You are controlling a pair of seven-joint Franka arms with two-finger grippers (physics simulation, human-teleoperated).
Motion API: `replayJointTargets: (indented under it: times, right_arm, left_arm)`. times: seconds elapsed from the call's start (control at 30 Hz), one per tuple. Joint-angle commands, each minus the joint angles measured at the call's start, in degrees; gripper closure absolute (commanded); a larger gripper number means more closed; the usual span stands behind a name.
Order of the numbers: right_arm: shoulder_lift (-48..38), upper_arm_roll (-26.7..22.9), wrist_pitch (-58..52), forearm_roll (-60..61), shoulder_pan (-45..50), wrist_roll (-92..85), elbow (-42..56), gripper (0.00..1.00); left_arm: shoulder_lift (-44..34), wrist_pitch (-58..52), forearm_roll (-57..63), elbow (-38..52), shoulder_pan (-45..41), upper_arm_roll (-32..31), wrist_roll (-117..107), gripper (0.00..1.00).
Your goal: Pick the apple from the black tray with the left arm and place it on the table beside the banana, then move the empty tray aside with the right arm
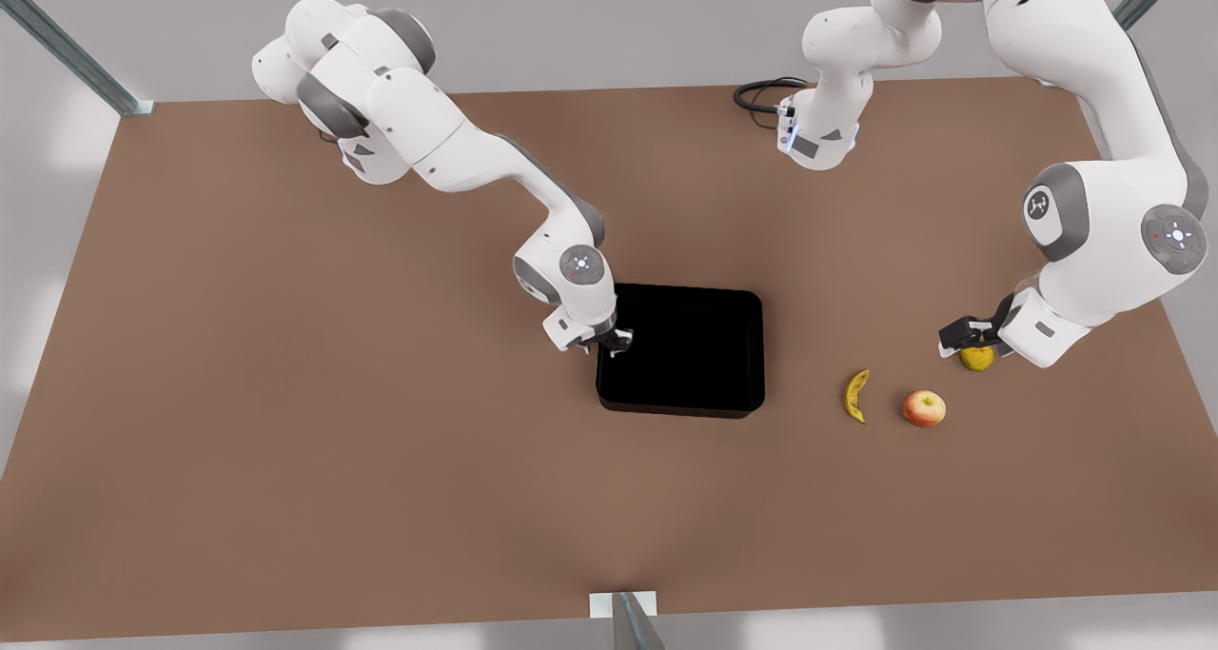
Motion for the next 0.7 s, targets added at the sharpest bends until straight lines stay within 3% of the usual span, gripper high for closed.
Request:
replayJointTargets:
  times: [0.0, 0.17, 0.3, 0.5, 0.67]
  right_arm:
    - [-0.1, 0.0, 0.3, 0.0, 0.0, 1.0, 0.1, 0.43]
    - [-0.2, 0.1, 0.1, -0.1, 0.0, 0.8, 0.1, 0.7]
    - [-0.3, 0.1, -0.2, 0.0, 0.0, 0.8, 0.3, 0.79]
    - [-2.9, 0.7, -1.0, 0.1, -0.1, 0.6, 0.5, 0.85]
    - [-10.4, 0.5, -10.1, 0.2, -2.0, -9.4, 0.5, 0.85]
  left_arm:
    - [-0.1, -0.1, 0.0, 0.0, 0.0, 0.0, 0.1, 0.0]
    - [-0.1, -0.1, 0.0, 0.0, 0.1, 0.0, 0.1, 0.0]
    - [0.0, 0.1, 0.0, 0.0, 0.1, 0.1, 0.1, 0.0]
    - [-0.1, 0.0, 0.0, 0.0, 0.1, 0.1, 0.1, 0.0]
    - [-0.3, 0.0, 0.0, 0.0, 0.1, 0.1, 0.1, 0.0]
